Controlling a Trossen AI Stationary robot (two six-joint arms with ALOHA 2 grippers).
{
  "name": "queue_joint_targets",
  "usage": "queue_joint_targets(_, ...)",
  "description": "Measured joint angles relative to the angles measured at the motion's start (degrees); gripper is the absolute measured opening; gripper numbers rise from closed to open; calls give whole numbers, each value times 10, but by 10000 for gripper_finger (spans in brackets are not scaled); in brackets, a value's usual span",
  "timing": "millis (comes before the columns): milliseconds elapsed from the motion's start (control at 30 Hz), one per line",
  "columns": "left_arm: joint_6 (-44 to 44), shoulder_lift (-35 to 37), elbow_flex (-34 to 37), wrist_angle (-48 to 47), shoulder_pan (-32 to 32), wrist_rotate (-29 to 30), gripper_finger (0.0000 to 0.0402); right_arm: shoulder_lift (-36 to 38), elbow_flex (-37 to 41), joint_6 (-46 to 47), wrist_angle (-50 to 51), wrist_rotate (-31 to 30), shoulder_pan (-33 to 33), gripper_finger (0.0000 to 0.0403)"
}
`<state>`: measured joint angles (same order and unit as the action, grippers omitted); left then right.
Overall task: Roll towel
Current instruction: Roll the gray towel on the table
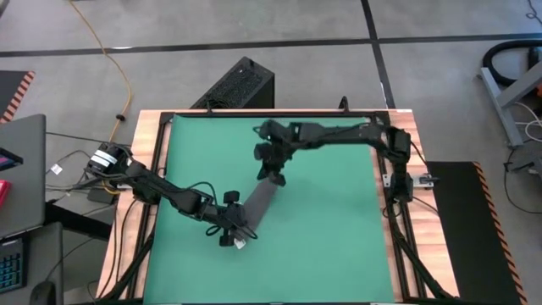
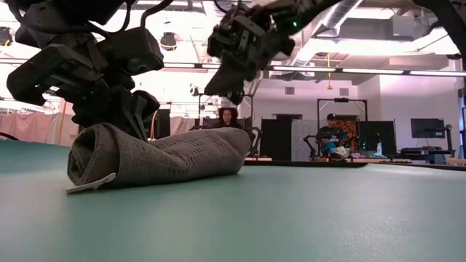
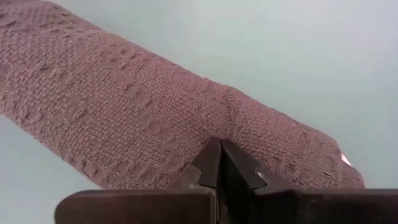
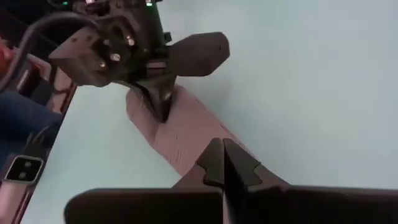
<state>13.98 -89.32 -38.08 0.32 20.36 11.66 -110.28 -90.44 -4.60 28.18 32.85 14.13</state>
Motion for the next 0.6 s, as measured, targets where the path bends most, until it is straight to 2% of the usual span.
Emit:
queue_joint_targets(100, 0, 0, 0, 0, 0, 0, 0, -4, 47, 34, -83, 13, -11, 10)
queue_joint_targets(600, -3, 0, 0, -8, -1, -11, 0, -15, 138, 46, -175, 6, -35, 5)
